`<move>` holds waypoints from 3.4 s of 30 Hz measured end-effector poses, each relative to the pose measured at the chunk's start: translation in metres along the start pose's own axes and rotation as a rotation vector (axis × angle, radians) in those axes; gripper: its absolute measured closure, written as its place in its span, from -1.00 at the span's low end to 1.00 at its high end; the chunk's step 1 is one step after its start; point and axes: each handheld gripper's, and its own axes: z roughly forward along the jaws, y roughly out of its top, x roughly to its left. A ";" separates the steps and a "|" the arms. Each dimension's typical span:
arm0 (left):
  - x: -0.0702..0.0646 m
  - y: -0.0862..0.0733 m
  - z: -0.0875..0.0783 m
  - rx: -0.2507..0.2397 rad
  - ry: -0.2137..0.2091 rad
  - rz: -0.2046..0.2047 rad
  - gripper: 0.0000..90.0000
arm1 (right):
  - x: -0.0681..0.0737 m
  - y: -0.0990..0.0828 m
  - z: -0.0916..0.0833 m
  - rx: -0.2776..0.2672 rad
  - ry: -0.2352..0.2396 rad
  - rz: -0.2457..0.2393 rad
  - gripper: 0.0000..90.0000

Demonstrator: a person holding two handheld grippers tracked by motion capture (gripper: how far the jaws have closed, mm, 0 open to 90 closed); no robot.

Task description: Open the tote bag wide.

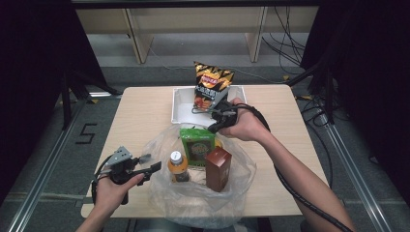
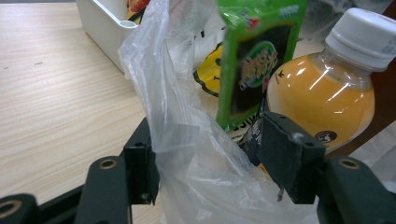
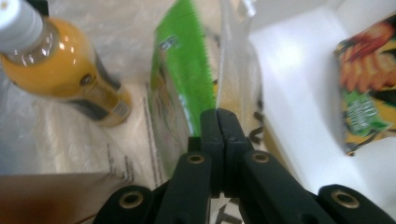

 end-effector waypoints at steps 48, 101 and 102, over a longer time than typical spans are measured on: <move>0.018 0.074 0.002 -0.067 0.006 0.192 -0.01 | 0.018 -0.010 0.002 0.024 0.197 -0.157 1.00; 0.030 0.106 0.104 0.235 -0.442 0.327 0.21 | 0.015 -0.003 0.004 0.034 0.175 -0.172 1.00; 0.029 0.106 0.104 0.233 -0.450 0.337 0.23 | 0.015 -0.003 0.004 0.035 0.178 -0.169 1.00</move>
